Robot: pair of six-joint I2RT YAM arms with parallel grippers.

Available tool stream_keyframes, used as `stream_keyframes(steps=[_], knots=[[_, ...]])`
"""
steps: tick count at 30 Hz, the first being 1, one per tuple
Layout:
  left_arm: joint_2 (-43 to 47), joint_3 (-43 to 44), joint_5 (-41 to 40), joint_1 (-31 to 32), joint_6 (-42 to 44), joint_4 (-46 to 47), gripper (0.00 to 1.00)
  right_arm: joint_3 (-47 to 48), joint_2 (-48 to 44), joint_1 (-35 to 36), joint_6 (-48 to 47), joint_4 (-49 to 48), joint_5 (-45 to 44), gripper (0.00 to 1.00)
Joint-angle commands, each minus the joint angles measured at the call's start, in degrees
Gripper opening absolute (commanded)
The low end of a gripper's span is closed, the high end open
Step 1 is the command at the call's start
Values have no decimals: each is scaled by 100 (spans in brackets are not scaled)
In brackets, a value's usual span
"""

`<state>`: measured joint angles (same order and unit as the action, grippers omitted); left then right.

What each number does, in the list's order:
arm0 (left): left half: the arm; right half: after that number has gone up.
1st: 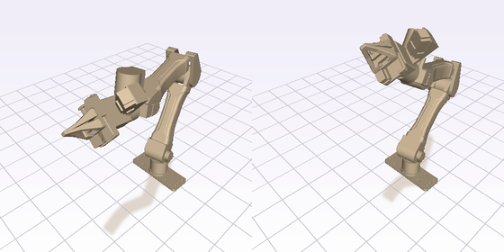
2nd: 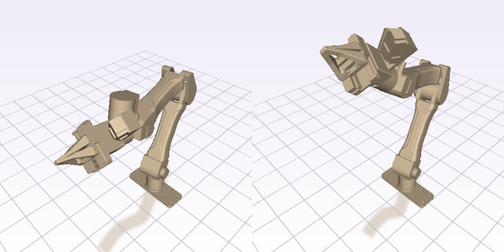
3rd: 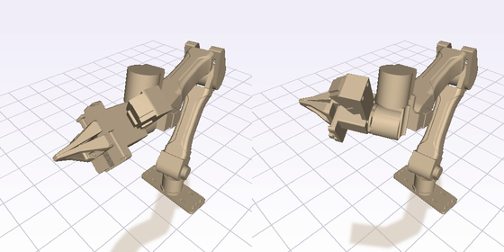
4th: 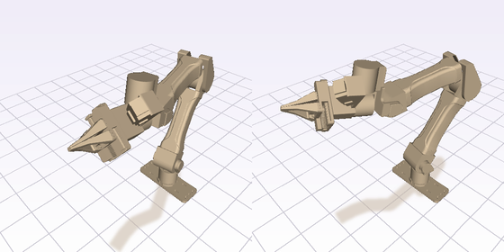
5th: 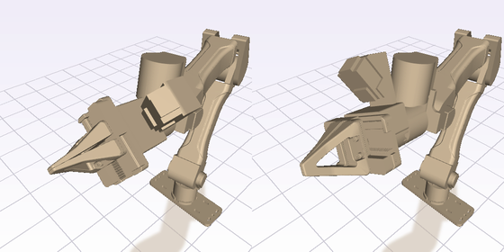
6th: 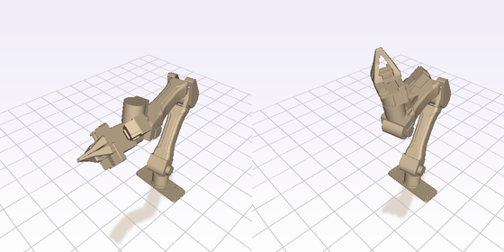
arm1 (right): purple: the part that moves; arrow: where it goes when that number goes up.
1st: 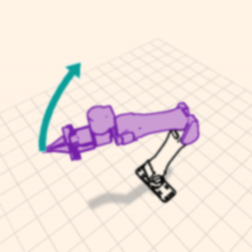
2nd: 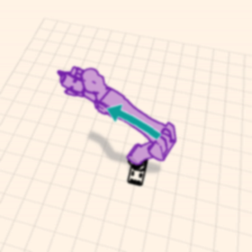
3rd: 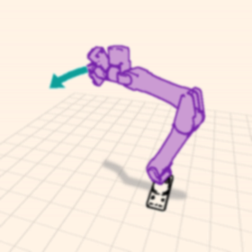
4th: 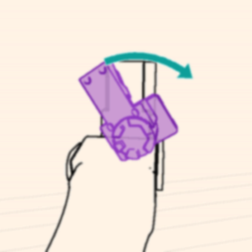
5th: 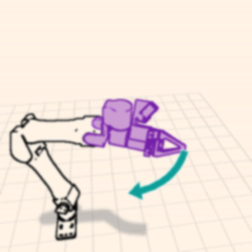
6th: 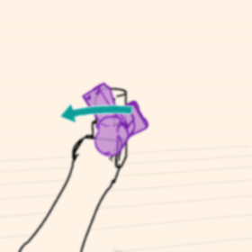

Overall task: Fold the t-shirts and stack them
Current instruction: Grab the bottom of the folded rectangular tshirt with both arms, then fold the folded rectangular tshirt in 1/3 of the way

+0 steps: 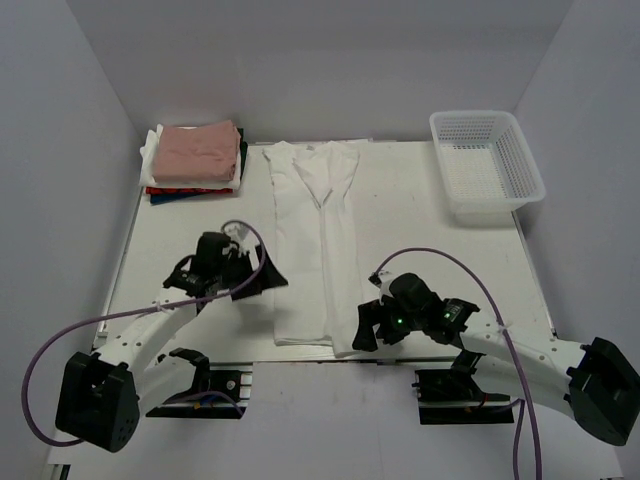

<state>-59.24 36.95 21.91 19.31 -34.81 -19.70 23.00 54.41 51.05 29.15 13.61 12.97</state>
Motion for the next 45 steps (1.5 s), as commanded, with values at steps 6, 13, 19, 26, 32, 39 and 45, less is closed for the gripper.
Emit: stream_keyframes(steps=[6,13,19,26,32,39,45], knots=[[475,-1277,769,231,-378,-570,100,-385,130,-16,750,-762,408,90],[194,-1857,1018,556,-606,-236,70,-165,763,-25,864,-685,293,70],[132,-2007,929,741,-694,90,42,-121,764,-33,944,-561,171,34],[-79,-1709,787,864,-694,193,0,72,948,-33,777,-508,144,0],[53,-981,692,864,-633,72,0,652,913,-42,496,-429,-733,0],[-1202,215,-373,636,-949,71,0,1873,1825,-279,399,-122,-2588,0],[-2336,1462,-739,363,-1028,381,0,3217,2967,-692,302,-392,-3178,0]])
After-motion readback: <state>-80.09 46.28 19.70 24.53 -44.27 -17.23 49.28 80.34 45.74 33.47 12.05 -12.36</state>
